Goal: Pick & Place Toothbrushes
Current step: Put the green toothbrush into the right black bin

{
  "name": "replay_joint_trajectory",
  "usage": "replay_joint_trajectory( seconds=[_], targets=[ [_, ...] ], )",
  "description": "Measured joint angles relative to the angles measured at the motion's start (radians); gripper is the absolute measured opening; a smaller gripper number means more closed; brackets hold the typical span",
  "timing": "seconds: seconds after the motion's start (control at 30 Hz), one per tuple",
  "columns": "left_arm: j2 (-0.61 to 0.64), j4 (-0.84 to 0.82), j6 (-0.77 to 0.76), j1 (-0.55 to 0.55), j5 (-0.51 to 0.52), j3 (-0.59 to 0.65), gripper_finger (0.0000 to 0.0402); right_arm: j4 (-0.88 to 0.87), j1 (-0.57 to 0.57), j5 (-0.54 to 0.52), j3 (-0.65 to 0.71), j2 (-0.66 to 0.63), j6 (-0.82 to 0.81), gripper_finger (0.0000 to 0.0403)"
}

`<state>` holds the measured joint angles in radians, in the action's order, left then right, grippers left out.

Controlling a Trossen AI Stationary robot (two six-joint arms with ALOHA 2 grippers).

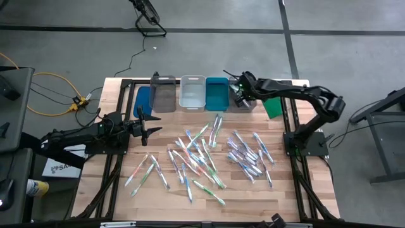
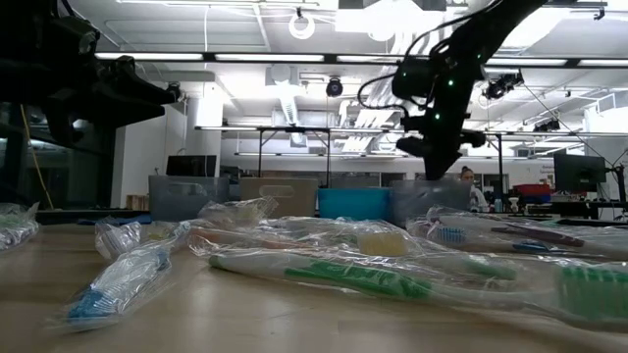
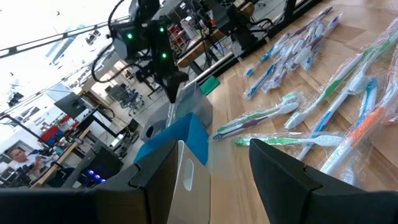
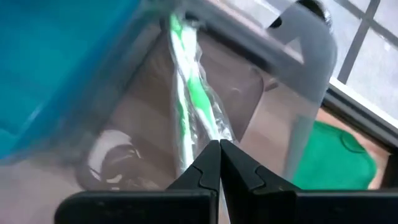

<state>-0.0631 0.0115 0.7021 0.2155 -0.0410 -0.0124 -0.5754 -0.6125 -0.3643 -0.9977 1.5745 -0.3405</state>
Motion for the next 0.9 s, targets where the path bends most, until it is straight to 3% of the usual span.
replay_joint_trajectory(
  seconds=[0.27,0.67,0.9],
  targets=[
    [0.000,0.000,0.000,0.000,0.000,0.000,0.0193,0.003,0.001,0.037,0.000,0.079,-0.006,0.0002],
    [0.000,0.000,0.000,0.000,0.000,0.000,0.0193,0.000,0.001,0.114,0.000,0.083,-0.045,0.0003],
    [0.000,0.000,0.000,0.000,0.000,0.000,0.0193,-0.044,0.001,0.136,0.000,0.066,-0.060,0.0052]
  ],
)
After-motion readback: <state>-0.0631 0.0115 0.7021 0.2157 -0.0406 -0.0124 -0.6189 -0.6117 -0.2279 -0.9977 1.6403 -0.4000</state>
